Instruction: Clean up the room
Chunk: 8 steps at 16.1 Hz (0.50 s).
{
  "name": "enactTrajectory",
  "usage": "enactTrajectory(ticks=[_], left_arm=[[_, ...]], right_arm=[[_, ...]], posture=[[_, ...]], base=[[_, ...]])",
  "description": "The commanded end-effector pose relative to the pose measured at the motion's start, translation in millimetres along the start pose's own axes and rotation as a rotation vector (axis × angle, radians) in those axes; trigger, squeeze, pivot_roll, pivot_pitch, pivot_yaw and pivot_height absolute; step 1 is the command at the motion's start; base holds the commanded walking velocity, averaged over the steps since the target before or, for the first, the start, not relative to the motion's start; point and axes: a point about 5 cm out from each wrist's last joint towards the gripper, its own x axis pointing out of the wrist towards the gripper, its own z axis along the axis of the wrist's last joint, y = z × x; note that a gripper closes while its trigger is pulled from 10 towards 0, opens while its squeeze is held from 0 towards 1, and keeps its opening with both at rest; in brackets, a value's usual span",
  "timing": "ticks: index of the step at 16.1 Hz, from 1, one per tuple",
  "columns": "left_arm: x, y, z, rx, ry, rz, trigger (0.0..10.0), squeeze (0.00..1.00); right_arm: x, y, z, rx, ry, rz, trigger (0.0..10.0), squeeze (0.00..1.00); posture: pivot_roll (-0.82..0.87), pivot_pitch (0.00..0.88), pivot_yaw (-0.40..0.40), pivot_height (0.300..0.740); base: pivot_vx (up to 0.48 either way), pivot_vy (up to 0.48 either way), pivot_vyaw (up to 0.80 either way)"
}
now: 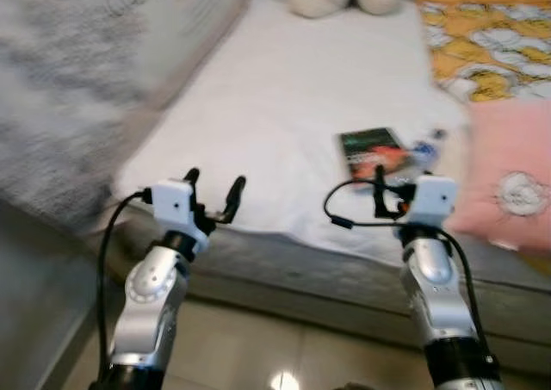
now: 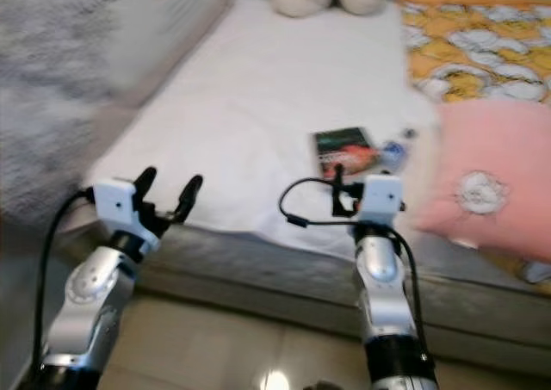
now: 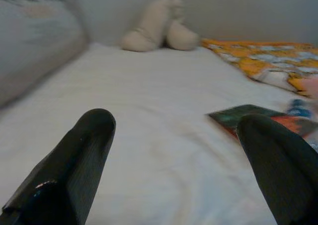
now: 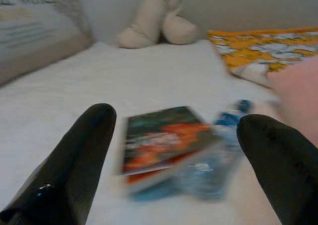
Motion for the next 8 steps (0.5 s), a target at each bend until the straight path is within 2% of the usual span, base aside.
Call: enactTrajectory(ticks=[1, 4, 8], left_arm=[[1.2, -6.6, -1.0, -0.005, 0.007, -0.027, 10.0, 0.00], [0.0, -7.3, -3.7, -0.021, 0.019, -0.038, 10.0, 0.00], [-0.1, -4.0, -3.0, -0.029, 0.009, -0.014, 10.0, 0.00]], right_arm=[[0.7, -1.4, 2.2, -0.005, -0.003, 0.000, 10.0, 0.00], [1.9, 1.9, 3.0, -0.014, -0.001, 0.025, 10.0, 0.00], [3.8, 7.9, 9.7, -0.058, -0.031, 0.060, 10.0, 0.00]], posture=[[-0.15, 0.000, 0.102, 0.740], [-0.15, 0.000, 0.098, 0.740], [-0.15, 0.000, 0.095, 0.740]], base=[[0.240, -0.412, -0.74], [0.257, -0.402, -0.74], [0.000, 0.000, -0.74]])
